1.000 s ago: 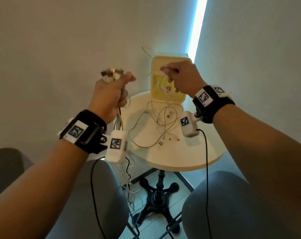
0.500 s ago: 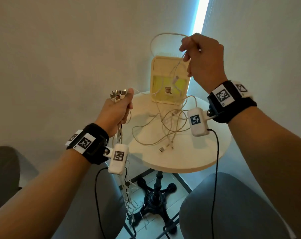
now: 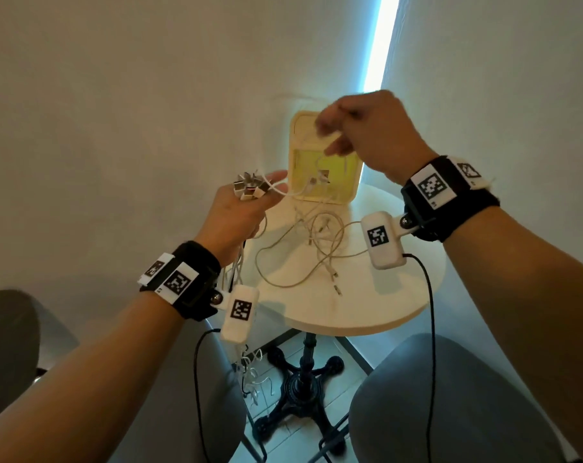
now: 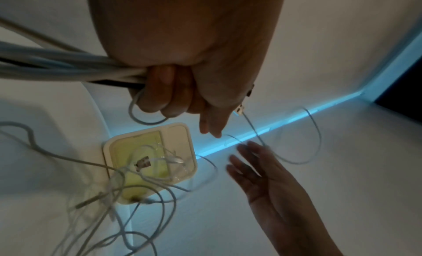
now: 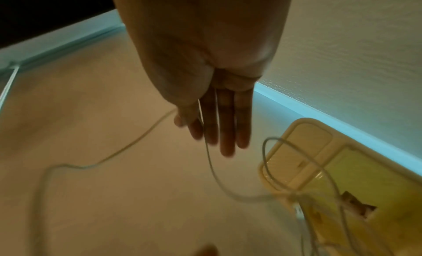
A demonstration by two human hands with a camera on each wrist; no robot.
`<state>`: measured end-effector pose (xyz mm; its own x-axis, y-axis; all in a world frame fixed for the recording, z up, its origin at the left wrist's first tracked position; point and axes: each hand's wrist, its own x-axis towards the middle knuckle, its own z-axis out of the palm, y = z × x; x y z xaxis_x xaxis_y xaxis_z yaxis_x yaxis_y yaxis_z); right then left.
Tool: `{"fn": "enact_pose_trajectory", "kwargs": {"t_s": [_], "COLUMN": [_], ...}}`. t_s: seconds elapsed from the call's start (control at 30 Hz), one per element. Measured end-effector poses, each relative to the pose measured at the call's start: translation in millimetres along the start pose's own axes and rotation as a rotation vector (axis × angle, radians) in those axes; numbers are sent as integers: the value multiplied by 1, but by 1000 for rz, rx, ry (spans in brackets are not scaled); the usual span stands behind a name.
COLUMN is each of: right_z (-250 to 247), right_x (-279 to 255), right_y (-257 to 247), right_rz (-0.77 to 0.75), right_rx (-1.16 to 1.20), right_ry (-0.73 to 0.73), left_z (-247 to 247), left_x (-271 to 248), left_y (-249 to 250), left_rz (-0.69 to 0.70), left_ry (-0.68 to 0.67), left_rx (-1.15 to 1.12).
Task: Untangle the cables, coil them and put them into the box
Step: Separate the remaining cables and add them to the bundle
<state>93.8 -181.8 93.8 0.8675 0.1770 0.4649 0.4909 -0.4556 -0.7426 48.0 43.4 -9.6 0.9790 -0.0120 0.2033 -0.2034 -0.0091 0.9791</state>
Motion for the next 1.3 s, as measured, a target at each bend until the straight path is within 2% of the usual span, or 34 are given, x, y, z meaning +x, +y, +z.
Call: {"fn": "enact_pose_trajectory", "kwargs": {"t_s": [0.07,0.17,0.33,0.5,0.57,0.63,0.73,0.8,0.9,0.97,1.03,1.17,1.23,1.3], "right_z": [8,17,13,11,15,23,48,66,87,91,90,73,63,58], "right_x": [-8,-14,-12,-13,-17,-23,-36,-41,-37,-28,-17,-2,0,2], "right_y": [1,-6,-19,-7,-6,-1,15,29,49,62,78,102,102,97], "right_rz": [12,-38,-170,-138,-115,-24,186,273,274,166,147,292,363,383], "right_rx": [-56,-8,117,174,192,135,-50,-136,-196,-424,-622,-818,-809,-766], "right_ry": [-151,-226,-78,126,121,-28,-445,-565,-468,-398,-374,-256,-186,-214], "left_z": [12,29,32,17,11,9,7,7,4,0,-7,-27,-33,-35], "left_x": [1,6,15,19,22,24,26,25,23,20,19,17,17,17], "left_y": [6,15,16,15,15,17,23,26,30,36,45,62,64,61], "left_rz": [25,78,96,73,70,56,24,20,32,52,89,150,162,151], "left_ry": [13,56,94,121,127,131,143,108,38,23,-1,-25,-27,-21], "left_rx": [10,18,42,49,54,18,-17,-31,-74,-95,-117,-136,-112,-100]}}
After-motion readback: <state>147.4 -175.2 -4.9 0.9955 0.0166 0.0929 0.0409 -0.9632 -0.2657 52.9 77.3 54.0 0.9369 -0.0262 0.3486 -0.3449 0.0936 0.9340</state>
